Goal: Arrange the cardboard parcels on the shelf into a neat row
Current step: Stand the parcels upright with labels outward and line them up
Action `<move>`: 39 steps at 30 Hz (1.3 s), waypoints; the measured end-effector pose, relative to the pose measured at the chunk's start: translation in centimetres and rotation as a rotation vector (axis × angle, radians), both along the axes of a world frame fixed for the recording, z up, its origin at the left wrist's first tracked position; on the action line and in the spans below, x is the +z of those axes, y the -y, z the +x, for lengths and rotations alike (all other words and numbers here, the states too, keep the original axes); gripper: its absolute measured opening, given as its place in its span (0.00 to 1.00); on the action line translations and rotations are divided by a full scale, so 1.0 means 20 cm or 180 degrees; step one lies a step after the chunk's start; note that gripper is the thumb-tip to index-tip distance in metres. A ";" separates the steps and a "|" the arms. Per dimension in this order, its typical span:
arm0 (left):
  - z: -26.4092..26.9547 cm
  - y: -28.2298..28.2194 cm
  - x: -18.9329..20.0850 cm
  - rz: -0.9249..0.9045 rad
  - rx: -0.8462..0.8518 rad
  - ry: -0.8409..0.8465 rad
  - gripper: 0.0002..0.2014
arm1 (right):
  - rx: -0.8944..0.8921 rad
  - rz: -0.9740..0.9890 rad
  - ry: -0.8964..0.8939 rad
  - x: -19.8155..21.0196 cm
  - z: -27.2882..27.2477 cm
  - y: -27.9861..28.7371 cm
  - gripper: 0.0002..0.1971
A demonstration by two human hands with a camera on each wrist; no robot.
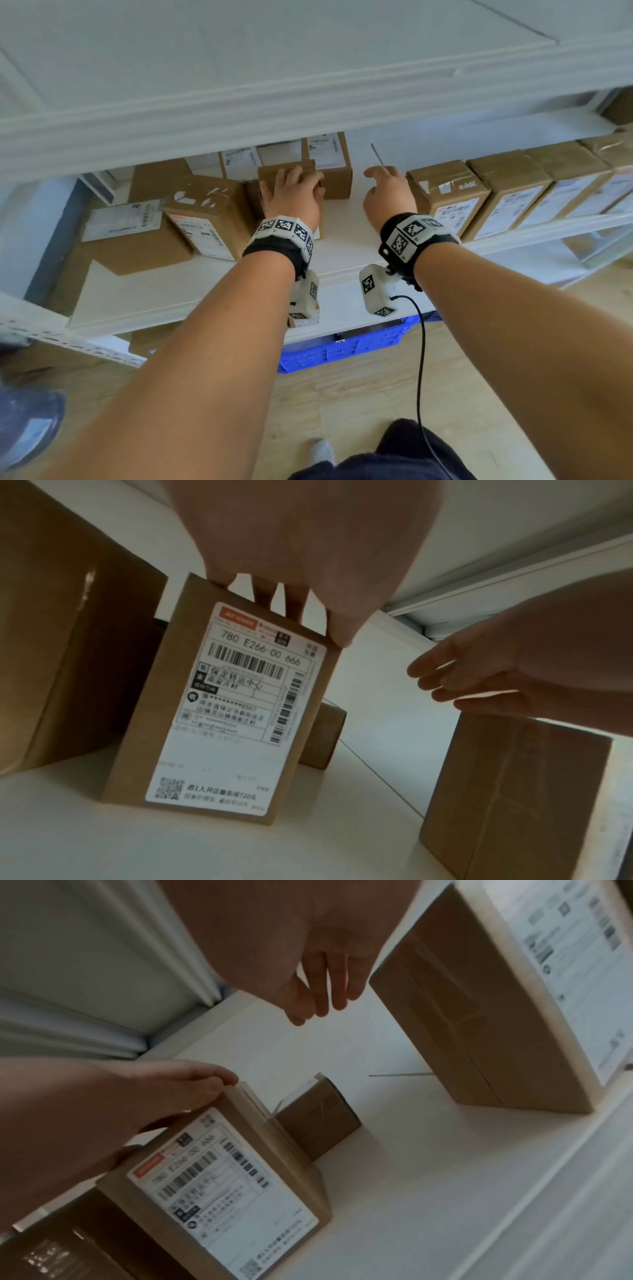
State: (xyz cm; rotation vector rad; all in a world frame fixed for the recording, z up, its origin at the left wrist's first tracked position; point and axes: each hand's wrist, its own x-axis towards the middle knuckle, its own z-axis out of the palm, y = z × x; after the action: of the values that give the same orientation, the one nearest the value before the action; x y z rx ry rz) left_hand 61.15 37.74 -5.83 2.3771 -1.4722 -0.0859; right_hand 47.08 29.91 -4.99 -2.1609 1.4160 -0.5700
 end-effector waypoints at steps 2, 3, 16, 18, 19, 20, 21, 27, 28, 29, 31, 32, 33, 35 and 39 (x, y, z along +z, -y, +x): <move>0.04 -0.02 -0.01 -0.0105 0.0059 0.0055 0.16 | 0.0044 0.0081 -0.0080 -0.02 0.04 -0.01 0.24; 0.06 -0.03 -0.02 -0.0151 0.0087 0.0092 0.16 | 0.0067 0.0089 -0.0129 -0.04 0.06 0.00 0.24; 0.21 0.09 -0.14 -0.0752 0.0631 0.0816 0.17 | 0.0907 -0.0204 -0.1111 -0.16 0.46 0.26 0.38; 0.22 0.11 -0.17 -0.0895 0.0676 0.0932 0.17 | 0.1011 -0.0223 -0.1284 -0.19 0.50 0.31 0.39; 0.23 0.11 -0.18 -0.0961 0.0690 0.0982 0.17 | 0.1049 -0.0225 -0.1315 -0.20 0.53 0.33 0.37; 0.23 0.12 -0.18 -0.1025 0.0708 0.1022 0.16 | 0.1082 -0.0226 -0.1347 -0.20 0.55 0.35 0.36; 0.24 0.13 -0.19 -0.1088 0.0725 0.1051 0.16 | 0.1107 -0.0231 -0.1382 -0.21 0.57 0.37 0.35; 0.24 0.15 -0.21 -0.1218 0.0806 0.1128 0.15 | 0.1178 -0.0344 -0.1622 -0.26 0.62 0.43 0.41; 0.23 0.15 -0.21 -0.1218 0.0804 0.1127 0.15 | 0.1189 -0.0399 -0.1605 -0.25 0.61 0.43 0.41; 0.23 0.15 -0.20 -0.1206 0.0801 0.1114 0.15 | 0.1206 -0.0428 -0.1576 -0.25 0.61 0.43 0.40; 0.22 0.15 -0.19 -0.1063 0.0787 0.1028 0.16 | 0.1250 -0.0381 -0.1507 -0.23 0.58 0.41 0.38; 0.22 0.15 -0.19 -0.0981 0.0774 0.0978 0.16 | 0.1268 -0.0352 -0.1481 -0.22 0.56 0.40 0.37; 0.22 0.15 -0.18 -0.0935 0.0751 0.0935 0.17 | 0.1286 -0.0336 -0.1463 -0.21 0.54 0.39 0.37; 0.22 0.14 -0.17 -0.0902 0.0669 0.0864 0.17 | 0.1334 -0.0325 -0.1471 -0.21 0.49 0.37 0.40; 0.20 0.09 -0.14 -0.0757 0.0481 0.0622 0.18 | 0.1352 -0.0231 -0.1506 -0.21 0.40 0.31 0.43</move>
State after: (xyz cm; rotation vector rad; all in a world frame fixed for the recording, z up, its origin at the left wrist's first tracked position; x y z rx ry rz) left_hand 65.16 35.86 -8.57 2.3418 -1.2952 0.3480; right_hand 54.99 23.77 -9.11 -2.6686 1.0963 0.0544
